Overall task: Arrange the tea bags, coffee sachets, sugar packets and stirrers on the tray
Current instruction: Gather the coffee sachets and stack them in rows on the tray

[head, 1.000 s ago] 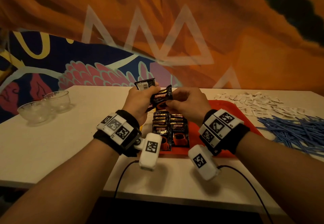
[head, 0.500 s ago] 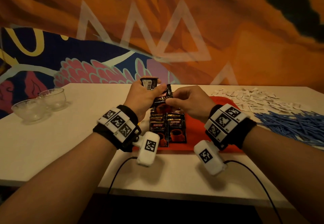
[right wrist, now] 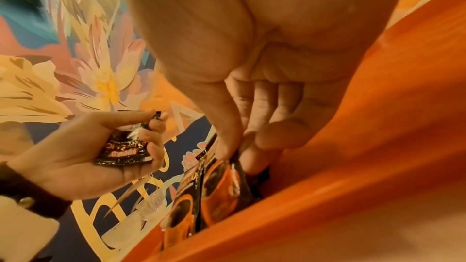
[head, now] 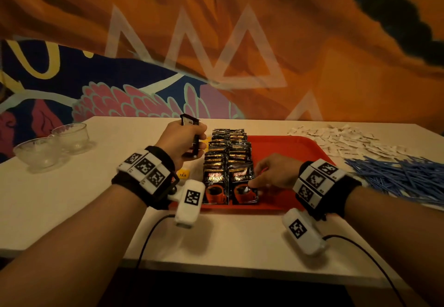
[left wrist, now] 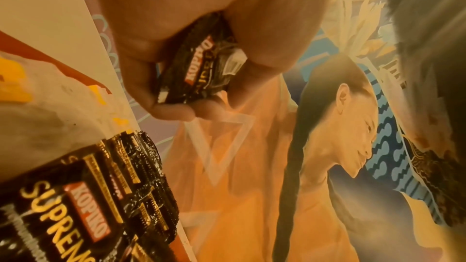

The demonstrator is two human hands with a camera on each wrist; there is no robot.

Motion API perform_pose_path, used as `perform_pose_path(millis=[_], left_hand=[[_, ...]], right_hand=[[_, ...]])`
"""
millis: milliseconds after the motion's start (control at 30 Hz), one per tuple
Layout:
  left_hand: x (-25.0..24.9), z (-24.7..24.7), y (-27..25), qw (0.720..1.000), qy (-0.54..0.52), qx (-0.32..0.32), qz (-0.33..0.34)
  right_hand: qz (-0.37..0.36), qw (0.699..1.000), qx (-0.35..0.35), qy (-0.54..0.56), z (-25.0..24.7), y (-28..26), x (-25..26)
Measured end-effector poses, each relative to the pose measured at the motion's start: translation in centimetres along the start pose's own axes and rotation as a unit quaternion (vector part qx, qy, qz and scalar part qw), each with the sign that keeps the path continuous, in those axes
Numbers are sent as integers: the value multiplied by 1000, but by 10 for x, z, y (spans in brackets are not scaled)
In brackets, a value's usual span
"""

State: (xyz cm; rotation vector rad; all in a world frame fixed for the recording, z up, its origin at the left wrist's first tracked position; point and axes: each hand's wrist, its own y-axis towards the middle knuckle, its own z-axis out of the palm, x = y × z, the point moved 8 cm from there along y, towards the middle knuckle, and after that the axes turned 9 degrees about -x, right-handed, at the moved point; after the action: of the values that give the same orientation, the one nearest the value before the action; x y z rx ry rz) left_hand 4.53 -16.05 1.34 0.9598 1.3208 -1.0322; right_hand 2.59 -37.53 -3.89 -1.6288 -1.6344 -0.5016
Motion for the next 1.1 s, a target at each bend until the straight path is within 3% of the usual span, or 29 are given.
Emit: perform_pose_path(millis=[433,600,800,967,1100], left_hand=[[6,2,-10,996,-46,46,-57],[1,8,-12,995,-79,55,-40],[-4,12,-16,997,-69,25,5],[-11,24,-27,994,-69,54,58],[-15,18,-24,991,-99,57,63]], right_hand=[[31,998,-42,24,-1,-5,-2],[-36,995,-94,23,-22,-4,17],[-169,964,-158,133,-33,-8,61],[-208,944,-161,197,-22,-12,82],[-235,918,-254,192,-37,-17,82]])
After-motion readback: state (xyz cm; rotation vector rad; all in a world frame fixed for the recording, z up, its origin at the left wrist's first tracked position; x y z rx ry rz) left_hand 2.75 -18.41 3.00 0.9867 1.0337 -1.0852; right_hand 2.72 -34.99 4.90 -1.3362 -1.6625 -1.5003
